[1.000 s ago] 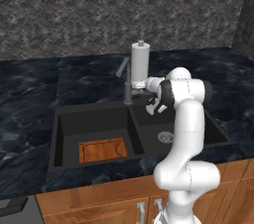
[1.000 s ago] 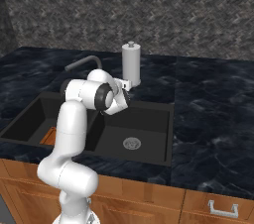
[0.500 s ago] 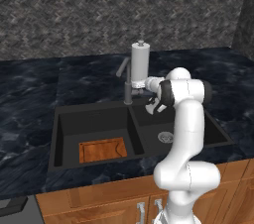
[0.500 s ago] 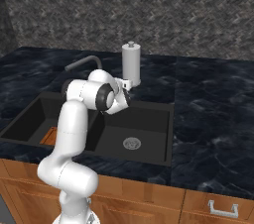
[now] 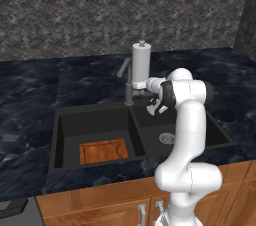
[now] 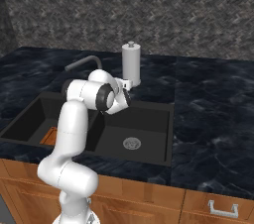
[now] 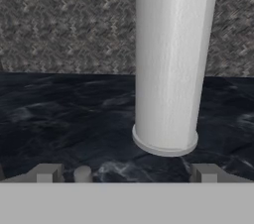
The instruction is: Turn on the sink faucet with hot water and rinse the cutting board for ten seconds, then turn off the faucet. Push the cutting board to reach the water if necessary.
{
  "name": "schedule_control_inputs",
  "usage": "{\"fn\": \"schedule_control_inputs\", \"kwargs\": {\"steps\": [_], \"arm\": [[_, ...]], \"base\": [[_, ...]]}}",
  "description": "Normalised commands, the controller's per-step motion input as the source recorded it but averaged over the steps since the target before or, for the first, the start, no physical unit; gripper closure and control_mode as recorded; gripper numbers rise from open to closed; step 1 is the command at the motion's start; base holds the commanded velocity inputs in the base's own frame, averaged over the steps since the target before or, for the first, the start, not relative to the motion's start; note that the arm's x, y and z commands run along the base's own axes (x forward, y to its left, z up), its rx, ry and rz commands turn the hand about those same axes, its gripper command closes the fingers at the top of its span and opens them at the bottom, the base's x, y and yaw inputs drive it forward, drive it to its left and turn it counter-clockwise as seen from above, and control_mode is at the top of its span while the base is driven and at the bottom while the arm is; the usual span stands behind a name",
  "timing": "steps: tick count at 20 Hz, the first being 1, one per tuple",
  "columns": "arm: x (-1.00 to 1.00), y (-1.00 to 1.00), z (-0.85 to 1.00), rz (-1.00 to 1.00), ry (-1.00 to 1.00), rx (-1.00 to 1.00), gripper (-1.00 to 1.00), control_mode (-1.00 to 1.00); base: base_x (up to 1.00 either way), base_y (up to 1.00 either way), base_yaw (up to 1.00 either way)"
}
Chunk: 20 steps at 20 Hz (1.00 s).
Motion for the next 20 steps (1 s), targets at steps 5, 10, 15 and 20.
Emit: {"fn": "schedule_control_inputs", "kwargs": {"steps": [5, 10, 15, 20], "arm": [[0.00, 0.00, 0.00, 0.00, 0.00, 0.00, -1.00, -1.00], [0.02, 0.00, 0.00, 0.00, 0.00, 0.00, -1.00, -1.00], [0.00, 0.00, 0.00, 0.00, 0.00, 0.00, 1.00, -1.00], [0.00, 0.00, 0.00, 0.00, 0.00, 0.00, 1.00, -1.00]], "base": [[0.00, 0.00, 0.00], [0.00, 0.00, 0.00], [0.00, 0.00, 0.00], [0.00, 0.00, 0.00]]}}
